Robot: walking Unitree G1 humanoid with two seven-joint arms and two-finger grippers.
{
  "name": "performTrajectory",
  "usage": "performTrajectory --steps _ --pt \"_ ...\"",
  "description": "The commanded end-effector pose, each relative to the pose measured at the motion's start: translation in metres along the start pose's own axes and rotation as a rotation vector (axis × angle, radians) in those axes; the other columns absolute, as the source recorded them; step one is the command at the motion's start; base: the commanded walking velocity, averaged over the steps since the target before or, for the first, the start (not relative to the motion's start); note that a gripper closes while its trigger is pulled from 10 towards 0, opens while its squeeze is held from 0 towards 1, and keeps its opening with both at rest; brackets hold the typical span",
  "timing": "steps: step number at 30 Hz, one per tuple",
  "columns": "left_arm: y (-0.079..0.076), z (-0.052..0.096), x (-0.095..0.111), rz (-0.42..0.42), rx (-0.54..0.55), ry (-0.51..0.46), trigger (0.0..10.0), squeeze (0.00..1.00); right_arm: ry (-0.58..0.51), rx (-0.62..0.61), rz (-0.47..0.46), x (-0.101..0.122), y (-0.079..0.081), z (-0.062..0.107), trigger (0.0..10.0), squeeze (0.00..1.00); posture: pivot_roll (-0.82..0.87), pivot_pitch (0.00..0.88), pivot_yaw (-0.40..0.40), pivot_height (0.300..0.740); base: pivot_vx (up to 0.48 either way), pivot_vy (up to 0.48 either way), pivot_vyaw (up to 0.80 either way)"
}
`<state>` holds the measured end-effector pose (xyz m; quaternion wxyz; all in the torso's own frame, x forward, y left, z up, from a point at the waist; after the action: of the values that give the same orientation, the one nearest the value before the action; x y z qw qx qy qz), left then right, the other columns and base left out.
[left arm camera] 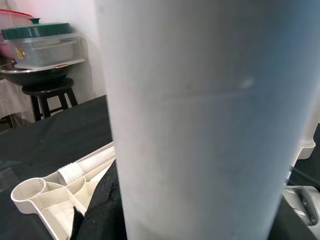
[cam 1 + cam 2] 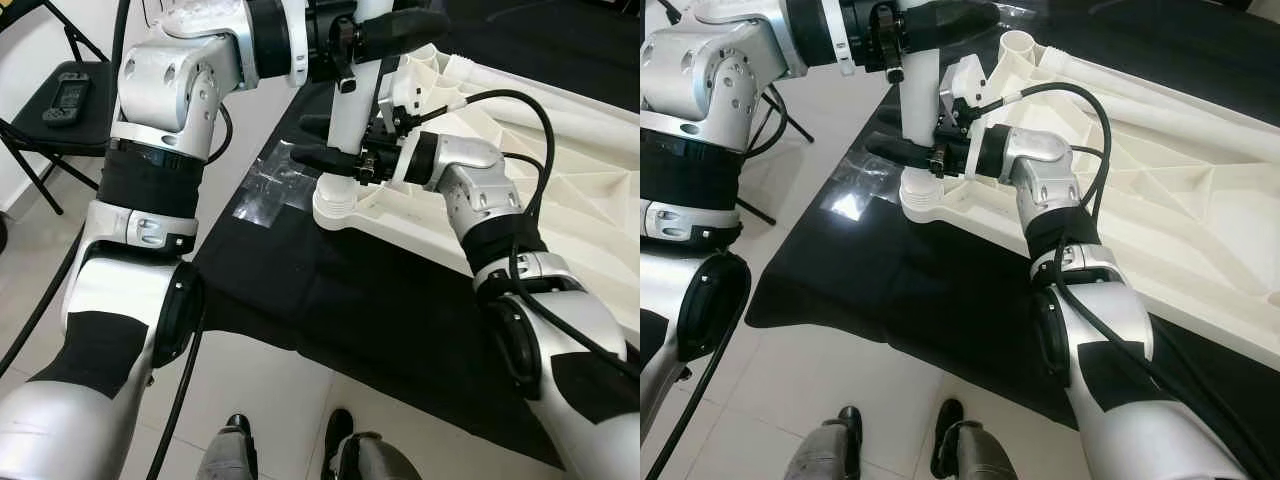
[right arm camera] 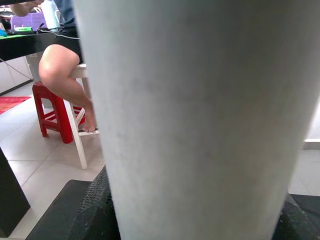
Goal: Building children table
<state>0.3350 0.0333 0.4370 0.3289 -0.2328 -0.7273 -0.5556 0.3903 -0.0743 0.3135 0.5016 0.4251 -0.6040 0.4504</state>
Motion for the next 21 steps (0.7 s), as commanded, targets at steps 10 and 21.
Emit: performTrajectory --steps 10,21 --pt "-0.014 -0.022 -0.013 0.041 -0.025 0.008 10.0 1.00 0.013 0.156 -0.015 -0.016 0.022 -0.034 0.0 0.00 0.14 0.345 -0.039 0.740 0.000 0.000 0.00" --pt "-0.014 -0.024 -0.012 0.049 -0.022 0.003 10.0 0.00 0.041 -0.220 -0.069 -0.039 0.004 -0.028 0.0 0.00 0.11 0.345 -0.080 0.740 0.000 0.000 0.00"
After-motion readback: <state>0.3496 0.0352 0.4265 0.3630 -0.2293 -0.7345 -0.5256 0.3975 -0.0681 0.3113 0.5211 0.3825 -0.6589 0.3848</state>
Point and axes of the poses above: a point about 5 cm out from each wrist's last joint towards the gripper, its own z axis pointing back from the gripper into the wrist, its own x axis along the axis of the wrist's last joint, y = z × x, the point moved 2 cm from there along -z, pointing out of the wrist towards the gripper, and after that the axes turned 14 degrees about -z, right-handed, at the moved point
